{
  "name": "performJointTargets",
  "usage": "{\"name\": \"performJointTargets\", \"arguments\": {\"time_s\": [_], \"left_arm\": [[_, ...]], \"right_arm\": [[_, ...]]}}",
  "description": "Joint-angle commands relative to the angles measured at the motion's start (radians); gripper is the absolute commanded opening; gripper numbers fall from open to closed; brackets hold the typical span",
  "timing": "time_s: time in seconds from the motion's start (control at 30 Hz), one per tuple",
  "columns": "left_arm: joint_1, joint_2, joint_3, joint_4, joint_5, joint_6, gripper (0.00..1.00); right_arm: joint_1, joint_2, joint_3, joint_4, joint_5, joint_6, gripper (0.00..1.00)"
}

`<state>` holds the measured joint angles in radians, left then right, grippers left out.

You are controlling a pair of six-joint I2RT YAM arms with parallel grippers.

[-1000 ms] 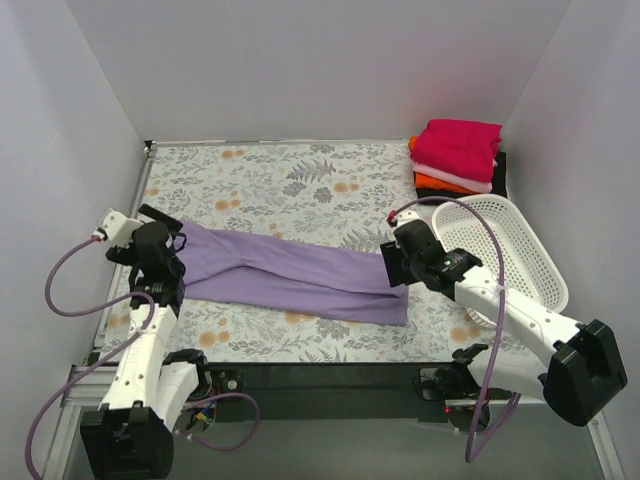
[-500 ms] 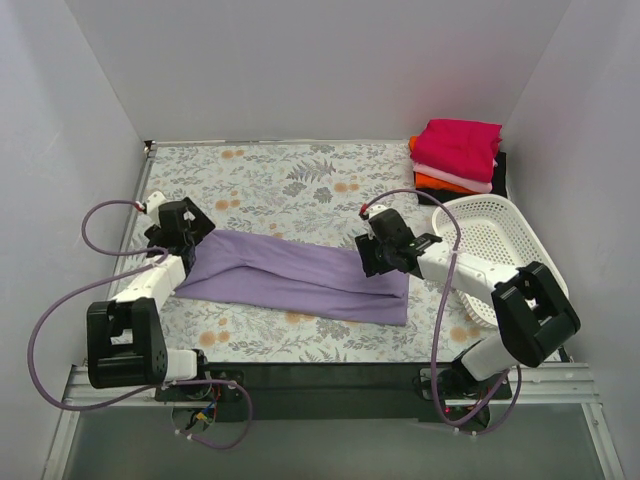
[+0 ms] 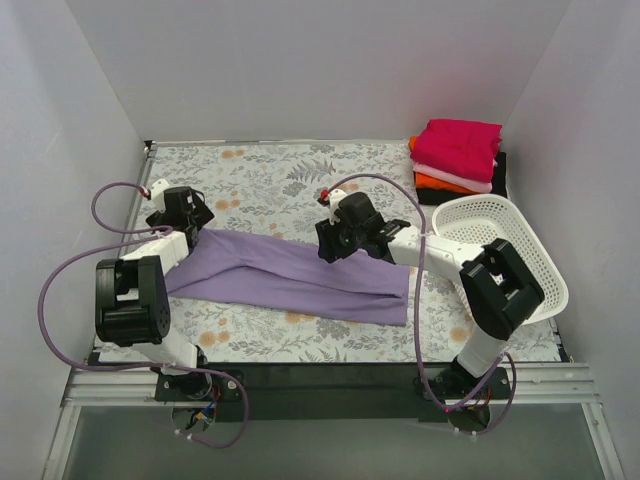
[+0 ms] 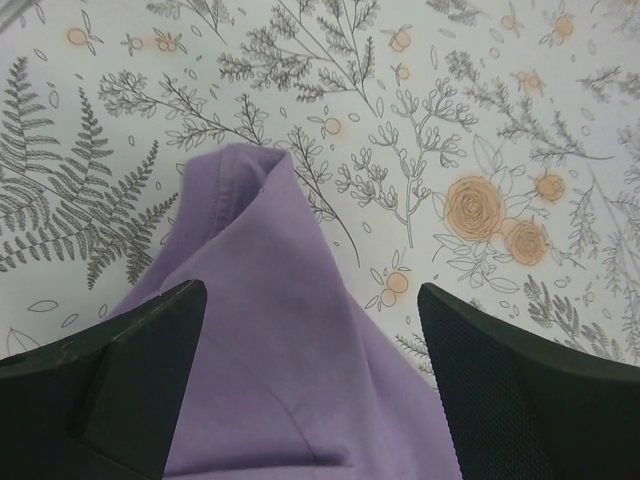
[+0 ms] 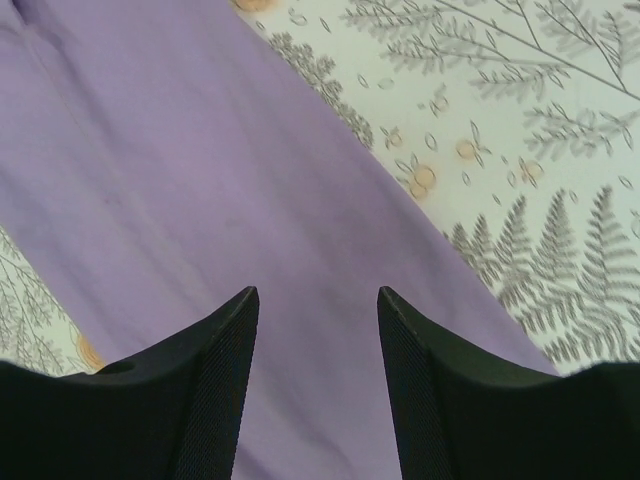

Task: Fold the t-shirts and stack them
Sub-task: Fold the tshirt

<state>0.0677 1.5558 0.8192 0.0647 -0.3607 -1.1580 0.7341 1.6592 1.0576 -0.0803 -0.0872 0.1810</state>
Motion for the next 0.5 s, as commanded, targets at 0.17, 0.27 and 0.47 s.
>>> {"name": "performJointTargets", "arguments": {"time_s": [0.17, 0.27, 0.47], "left_arm": [[0.007, 0.050, 0.031, -0.019, 0.091, 0.018, 0.80], [0.007, 0.079, 0.046, -0.043, 0.094, 0.020, 0.80], [0.007, 0.107, 0.040, -0.052, 0.095, 0.008, 0.80]], "right_arm": [[0.011, 0.111, 0.025, 0.039, -0.022, 0.017, 0.45], [0.019, 0.134, 0.002, 0.040, -0.011, 0.031, 0.45], [0.013, 0.191, -0.030, 0.016, 0.082, 0.057, 0.45]]}}
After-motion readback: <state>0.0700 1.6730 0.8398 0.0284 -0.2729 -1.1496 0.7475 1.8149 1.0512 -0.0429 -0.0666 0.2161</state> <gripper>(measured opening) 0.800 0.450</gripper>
